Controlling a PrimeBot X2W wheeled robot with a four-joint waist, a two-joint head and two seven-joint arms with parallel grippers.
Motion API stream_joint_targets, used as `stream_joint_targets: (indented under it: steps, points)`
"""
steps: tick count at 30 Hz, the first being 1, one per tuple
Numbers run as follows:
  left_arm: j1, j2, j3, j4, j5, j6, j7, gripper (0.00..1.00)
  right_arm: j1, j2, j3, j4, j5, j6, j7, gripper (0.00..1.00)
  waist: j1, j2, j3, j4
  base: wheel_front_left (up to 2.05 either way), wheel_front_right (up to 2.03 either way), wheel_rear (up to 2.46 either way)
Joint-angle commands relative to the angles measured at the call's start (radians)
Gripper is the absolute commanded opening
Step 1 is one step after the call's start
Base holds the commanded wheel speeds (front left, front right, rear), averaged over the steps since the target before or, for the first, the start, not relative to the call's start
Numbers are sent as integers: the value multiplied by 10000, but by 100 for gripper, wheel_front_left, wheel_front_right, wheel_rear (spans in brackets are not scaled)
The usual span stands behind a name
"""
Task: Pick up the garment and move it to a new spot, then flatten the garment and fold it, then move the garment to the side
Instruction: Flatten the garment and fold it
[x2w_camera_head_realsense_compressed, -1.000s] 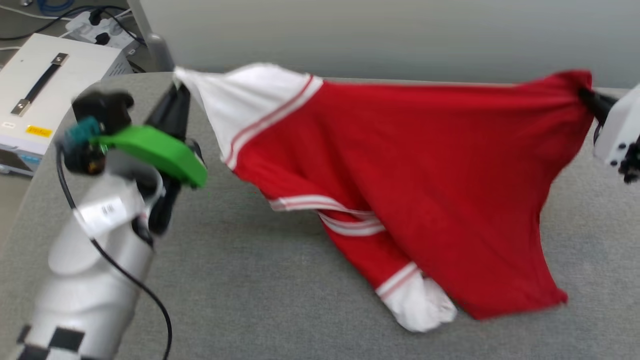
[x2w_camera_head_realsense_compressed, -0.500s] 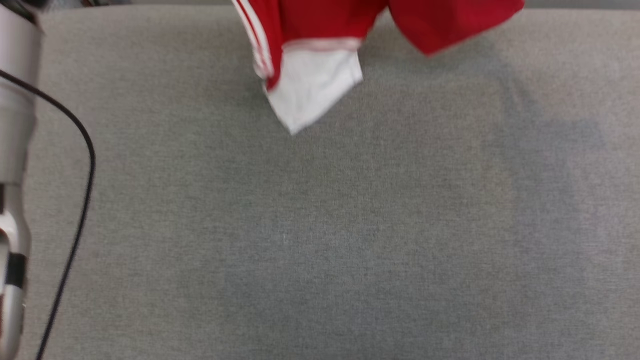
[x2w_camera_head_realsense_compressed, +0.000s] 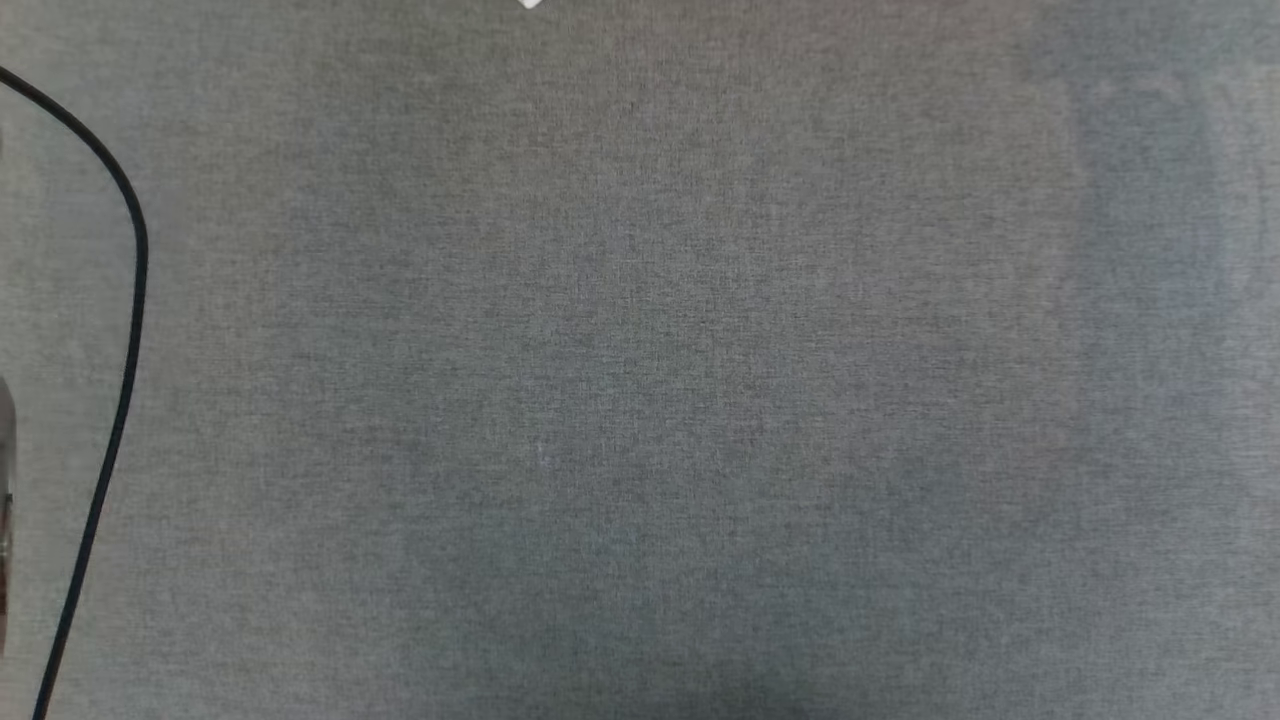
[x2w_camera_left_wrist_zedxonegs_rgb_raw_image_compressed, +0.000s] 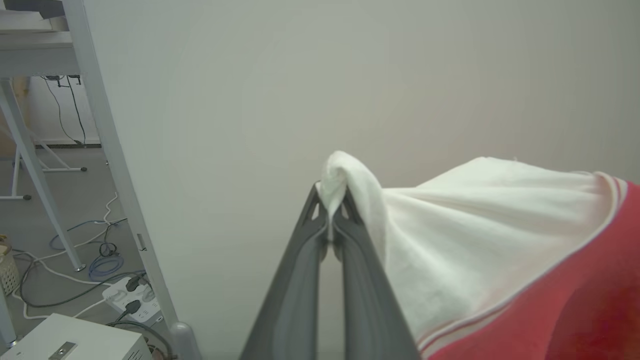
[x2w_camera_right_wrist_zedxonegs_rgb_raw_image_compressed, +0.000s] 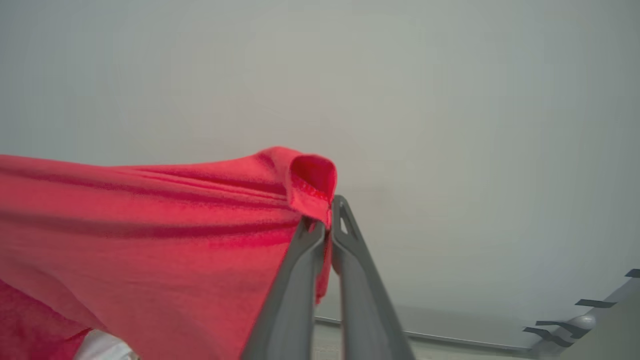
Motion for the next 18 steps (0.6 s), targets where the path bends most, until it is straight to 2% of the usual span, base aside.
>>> stream_joint_targets:
  steps: [1, 8, 14, 18]
  points:
    - [-140, 51, 63, 170, -5, -26, -115, 0, -109, -186, 71, 191, 121, -23, -128, 0, -2, 0, 430, 21, 0, 0, 0]
    - [785, -265, -17, 838, -376, -268, -360, 0, 678, -266, 1157, 724, 965, -23, -519, 0, -2, 0, 351, 113, 0, 0, 0]
    - [2681, -435, -156, 857, -689, -377, -538, 0, 2551, -419, 2203, 529, 1856, -23, -873, 0, -2, 0, -350, 186, 0, 0, 0]
    - [4414, -507, -48, 265, -844, -395, -574, 0, 3985, -625, 2645, 212, 2403, -23, -1121, 0, -2, 0, -1024, 268, 0, 0, 0]
